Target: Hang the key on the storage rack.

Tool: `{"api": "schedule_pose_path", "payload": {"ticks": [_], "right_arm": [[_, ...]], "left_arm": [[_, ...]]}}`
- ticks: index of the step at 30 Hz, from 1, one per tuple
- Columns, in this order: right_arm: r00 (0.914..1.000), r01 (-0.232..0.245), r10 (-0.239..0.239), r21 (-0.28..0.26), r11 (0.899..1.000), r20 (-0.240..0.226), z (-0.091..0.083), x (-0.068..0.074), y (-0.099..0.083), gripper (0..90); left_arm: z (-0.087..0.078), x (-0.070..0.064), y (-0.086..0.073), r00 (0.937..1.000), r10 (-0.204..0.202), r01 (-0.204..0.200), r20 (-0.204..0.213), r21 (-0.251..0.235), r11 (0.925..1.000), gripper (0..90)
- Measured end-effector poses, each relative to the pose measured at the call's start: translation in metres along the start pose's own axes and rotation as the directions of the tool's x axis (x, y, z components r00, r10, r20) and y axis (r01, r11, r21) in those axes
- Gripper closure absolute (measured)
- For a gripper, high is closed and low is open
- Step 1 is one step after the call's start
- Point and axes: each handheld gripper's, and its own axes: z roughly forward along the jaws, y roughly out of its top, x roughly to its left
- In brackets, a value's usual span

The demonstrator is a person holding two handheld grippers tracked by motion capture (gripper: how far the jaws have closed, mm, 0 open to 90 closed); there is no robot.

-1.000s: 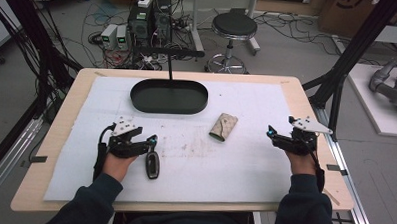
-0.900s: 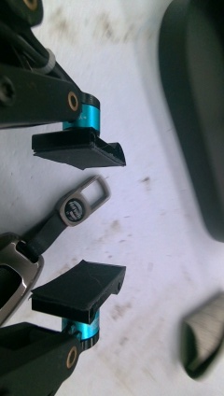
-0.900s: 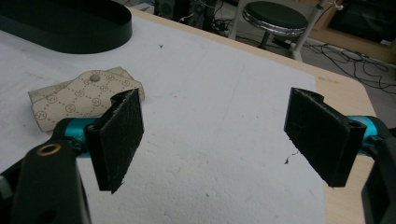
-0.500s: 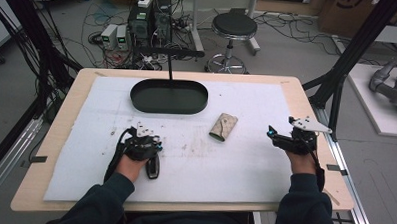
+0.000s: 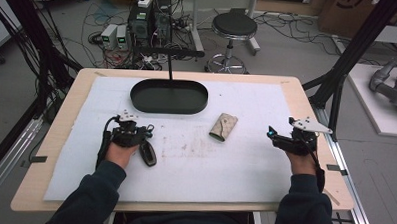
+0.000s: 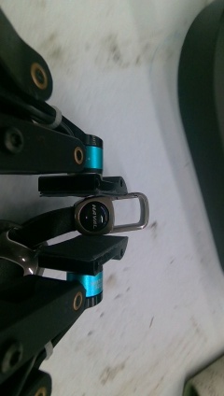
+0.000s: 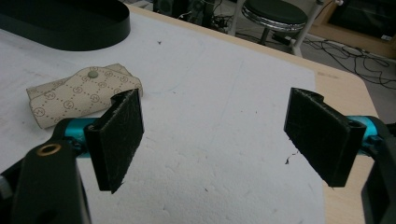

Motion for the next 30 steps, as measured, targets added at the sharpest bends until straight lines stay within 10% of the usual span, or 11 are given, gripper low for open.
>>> {"api": "schedule_pose_path", "payload": {"ticks": [8,10,14,21,30], "right_arm": [[0.9998,0.001,-0.001,0.010,1.000,-0.017,0.004,0.002,0.001,20.3],[0.9998,0.005,-0.005,0.013,1.000,-0.021,0.006,0.003,0.001,20.3],[0.9998,0.006,-0.006,0.009,1.000,-0.021,0.006,0.002,0.001,20.3],[0.9998,0.005,-0.004,0.005,1.000,-0.018,0.004,0.002,0.001,20.3],[0.9998,0.006,-0.006,0.004,1.000,-0.018,0.004,0.002,0.001,20.4]], "left_arm": [[0.015,0.006,0.004,0.9984,-0.055,0.055,0.010,0.003,0.9985,71.4],[0.010,-0.001,0.005,0.9965,-0.080,0.080,-0.026,0.012,0.9967,47.7],[-0.002,-0.016,-0.002,0.9939,-0.048,0.051,-0.099,0.031,0.9982,32.6],[-0.003,-0.033,-0.017,0.9969,-0.011,0.018,-0.078,0.084,0.9963,33.1],[-0.019,-0.005,-0.023,0.9958,-0.016,0.027,-0.090,0.120,0.9925,36.0]]}}
